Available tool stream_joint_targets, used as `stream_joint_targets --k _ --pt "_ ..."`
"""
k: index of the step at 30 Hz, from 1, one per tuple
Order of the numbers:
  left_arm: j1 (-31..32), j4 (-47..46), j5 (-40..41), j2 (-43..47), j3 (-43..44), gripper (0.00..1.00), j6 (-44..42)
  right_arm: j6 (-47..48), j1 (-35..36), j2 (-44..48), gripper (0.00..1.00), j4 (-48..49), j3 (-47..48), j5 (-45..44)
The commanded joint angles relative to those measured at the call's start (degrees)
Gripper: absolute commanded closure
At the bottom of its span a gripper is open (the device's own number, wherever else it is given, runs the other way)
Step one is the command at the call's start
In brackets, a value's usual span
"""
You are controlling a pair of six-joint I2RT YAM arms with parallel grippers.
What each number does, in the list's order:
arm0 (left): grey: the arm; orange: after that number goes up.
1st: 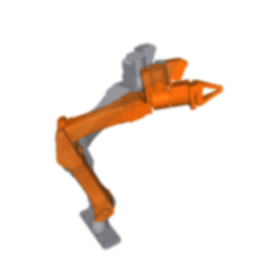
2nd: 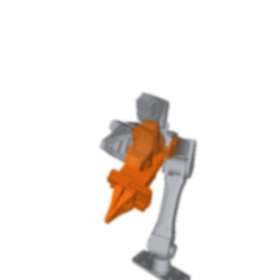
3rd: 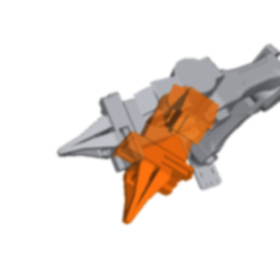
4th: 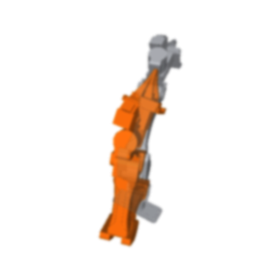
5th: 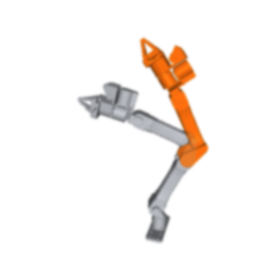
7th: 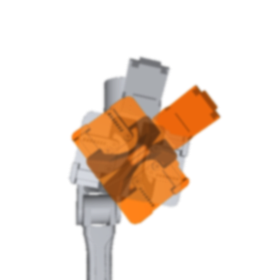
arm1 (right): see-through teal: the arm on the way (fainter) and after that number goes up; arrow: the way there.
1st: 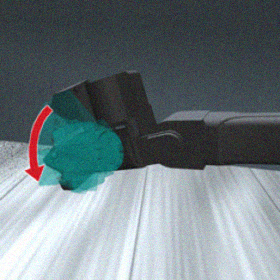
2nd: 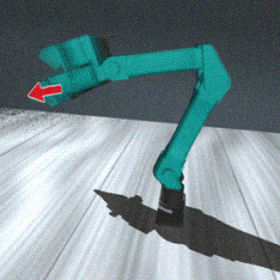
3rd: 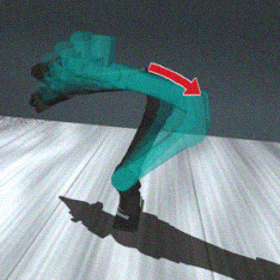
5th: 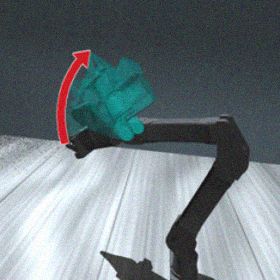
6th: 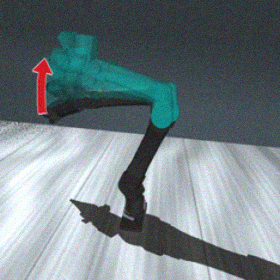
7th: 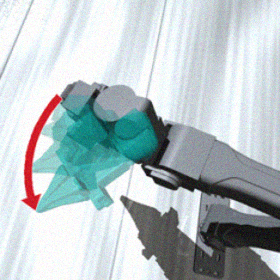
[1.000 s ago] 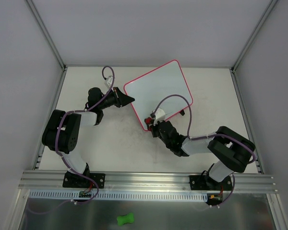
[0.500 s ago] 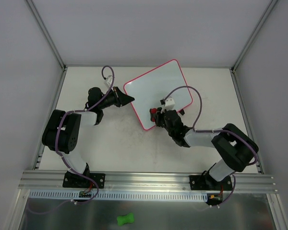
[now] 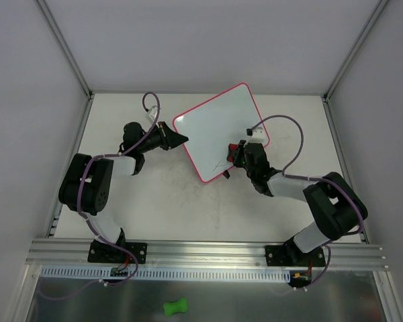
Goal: Erase the whiteboard
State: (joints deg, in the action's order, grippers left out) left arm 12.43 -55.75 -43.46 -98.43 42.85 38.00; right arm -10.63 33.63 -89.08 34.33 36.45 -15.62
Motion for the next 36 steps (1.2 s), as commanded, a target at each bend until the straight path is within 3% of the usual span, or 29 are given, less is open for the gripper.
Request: stream_joint_targets --k 1,8,15,26,33,36 --pt "1.20 -0.33 -2.94 0.61 1.09 1.00 -2.93 3.42 0.03 0.75 1.00 2.13 -2.86 1.11" --pt "1.29 -0.15 -2.94 0.70 1.18 1.00 -2.84 5.44 0.73 -2.50 0.99 13.39 -5.16 7.96" --pt "1.20 0.02 -3.03 0.61 1.27 1.00 -2.84 13.61 8.99 -2.86 1.00 12.35 -3.67 3.94" --pt "1.28 0.46 -2.94 0.52 1.53 1.00 -2.84 14.32 17.61 -4.26 1.00 11.29 -4.89 -0.20" --pt "1.29 0.46 -2.94 0.52 1.53 1.00 -2.84 14.33 17.18 -2.68 1.00 11.82 -5.77 -7.48" --pt "1.28 0.46 -2.94 0.52 1.45 1.00 -2.84 10.92 13.93 -2.24 1.00 11.82 -5.95 -6.89"
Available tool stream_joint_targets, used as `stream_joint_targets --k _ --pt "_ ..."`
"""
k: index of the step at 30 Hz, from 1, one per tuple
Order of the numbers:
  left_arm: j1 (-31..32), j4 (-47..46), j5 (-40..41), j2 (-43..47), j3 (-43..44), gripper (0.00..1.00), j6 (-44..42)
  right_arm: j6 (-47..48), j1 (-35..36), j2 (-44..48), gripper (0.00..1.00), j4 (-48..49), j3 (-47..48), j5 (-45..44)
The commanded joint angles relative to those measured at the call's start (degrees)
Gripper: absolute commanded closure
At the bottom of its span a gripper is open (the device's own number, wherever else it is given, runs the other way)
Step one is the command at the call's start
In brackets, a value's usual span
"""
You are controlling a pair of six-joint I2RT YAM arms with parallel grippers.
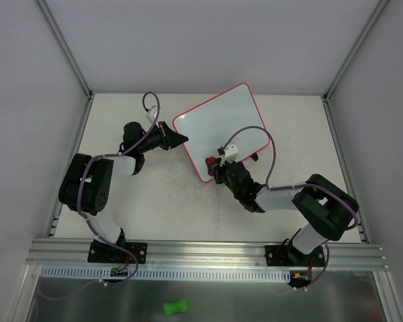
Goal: Erase the whiteboard
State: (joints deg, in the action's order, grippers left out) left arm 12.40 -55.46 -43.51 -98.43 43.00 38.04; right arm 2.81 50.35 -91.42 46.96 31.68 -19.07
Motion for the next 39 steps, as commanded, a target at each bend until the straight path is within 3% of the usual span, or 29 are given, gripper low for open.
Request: stream_joint_targets --k 1,13,23,39 --pt "1.31 0.18 -2.90 0.52 1.29 1.00 -2.89 -3.33 -3.93 0.19 1.00 -0.82 -1.36 -2.91" --pt "1.31 0.18 -2.90 0.61 1.21 1.00 -3.06 -15.28 -17.03 -3.94 1.00 5.77 -4.26 5.53" --pt "1.22 0.35 -3.07 0.79 1.21 1.00 -3.06 -22.75 -22.39 -4.82 1.00 7.01 -5.67 0.61" --pt "1.31 0.62 -2.99 0.87 1.21 1.00 -3.33 -22.15 -27.94 -3.59 1.00 -5.20 3.02 3.68"
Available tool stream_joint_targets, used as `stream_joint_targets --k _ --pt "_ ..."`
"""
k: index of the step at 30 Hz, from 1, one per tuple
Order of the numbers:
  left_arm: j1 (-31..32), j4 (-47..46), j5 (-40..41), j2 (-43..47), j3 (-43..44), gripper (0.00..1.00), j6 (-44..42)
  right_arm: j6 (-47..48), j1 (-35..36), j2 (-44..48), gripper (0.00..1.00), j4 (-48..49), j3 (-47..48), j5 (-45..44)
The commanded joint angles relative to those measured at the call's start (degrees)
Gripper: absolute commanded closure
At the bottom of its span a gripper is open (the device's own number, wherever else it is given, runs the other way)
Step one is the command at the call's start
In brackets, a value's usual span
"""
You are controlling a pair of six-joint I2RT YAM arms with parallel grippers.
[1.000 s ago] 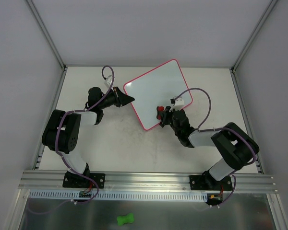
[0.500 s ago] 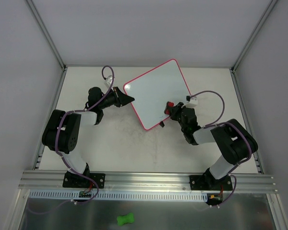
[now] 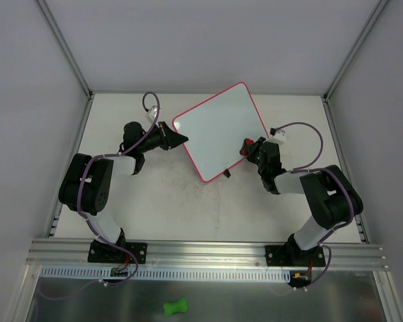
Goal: Erase the whiteboard
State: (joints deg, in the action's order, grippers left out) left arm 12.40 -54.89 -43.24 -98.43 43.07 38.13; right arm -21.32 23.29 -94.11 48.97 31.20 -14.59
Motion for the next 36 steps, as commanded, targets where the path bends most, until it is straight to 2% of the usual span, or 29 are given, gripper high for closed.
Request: stream_joint_targets --k 1,5,12,26,32,36 --pt "1.31 0.14 -3.25 0.87 1.14 1.00 -3.41 2.94 -0.88 -1.08 1.00 -7.57 3.95 -0.36" --pt "1.22 0.23 -3.25 0.87 1.23 1.00 -3.50 5.15 -0.61 -2.13 1.00 -7.05 4.84 4.21" --pt "1.22 0.75 -3.08 0.88 1.49 1.00 -3.41 6.38 1.75 -2.31 1.00 3.22 -0.87 7.73" --pt "1.22 4.97 -2.55 1.58 2.99 1.00 -3.06 25.71 17.57 -0.46 1.00 1.22 -0.18 -2.02" --pt "1.31 5.50 -2.63 1.58 3.34 1.00 -3.06 26.51 20.92 -1.17 1.00 0.34 -0.61 -4.31" --pt "1.31 5.67 -2.81 1.49 3.60 1.00 -2.89 25.19 21.27 -1.17 1.00 4.10 -2.72 -1.24"
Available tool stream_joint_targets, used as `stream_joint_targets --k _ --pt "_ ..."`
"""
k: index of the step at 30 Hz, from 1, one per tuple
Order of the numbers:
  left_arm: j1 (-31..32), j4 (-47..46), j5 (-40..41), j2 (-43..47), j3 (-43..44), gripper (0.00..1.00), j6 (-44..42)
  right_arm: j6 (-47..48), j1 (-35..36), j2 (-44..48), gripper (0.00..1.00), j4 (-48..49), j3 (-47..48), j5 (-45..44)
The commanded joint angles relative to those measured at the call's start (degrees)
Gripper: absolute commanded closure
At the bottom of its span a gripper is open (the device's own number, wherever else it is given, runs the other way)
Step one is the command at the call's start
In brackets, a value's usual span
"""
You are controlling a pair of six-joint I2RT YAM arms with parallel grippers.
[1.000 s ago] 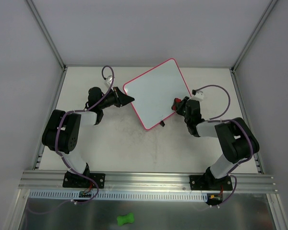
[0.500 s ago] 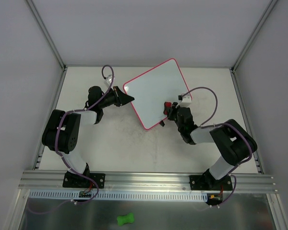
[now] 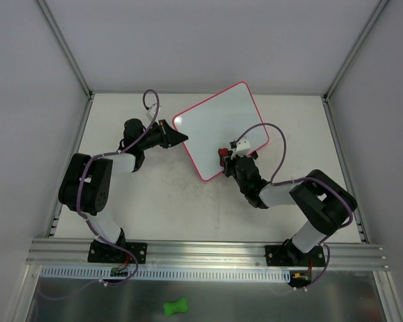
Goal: Erase the whiteboard
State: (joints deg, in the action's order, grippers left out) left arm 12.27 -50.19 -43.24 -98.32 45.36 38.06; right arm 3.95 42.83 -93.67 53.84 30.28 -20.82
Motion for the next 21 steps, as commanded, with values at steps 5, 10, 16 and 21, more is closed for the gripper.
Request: stream_joint_targets --k 5,10,16,21 --pt "1.44 1.06 -2.81 1.38 1.39 1.00 -2.73 1.15 4.71 -1.34 1.00 -0.06 -1.81 6.32" --pt "1.44 1.15 -2.90 1.47 1.31 1.00 -2.73 2.56 7.88 -1.60 1.00 0.12 -1.46 6.49" --pt "1.44 1.15 -2.90 1.38 1.39 1.00 -2.73 5.10 10.78 -1.52 1.00 -2.07 0.12 6.58" --pt "1.44 1.15 -2.99 1.29 1.48 1.00 -2.82 4.93 11.05 4.09 1.00 -7.58 1.53 5.44"
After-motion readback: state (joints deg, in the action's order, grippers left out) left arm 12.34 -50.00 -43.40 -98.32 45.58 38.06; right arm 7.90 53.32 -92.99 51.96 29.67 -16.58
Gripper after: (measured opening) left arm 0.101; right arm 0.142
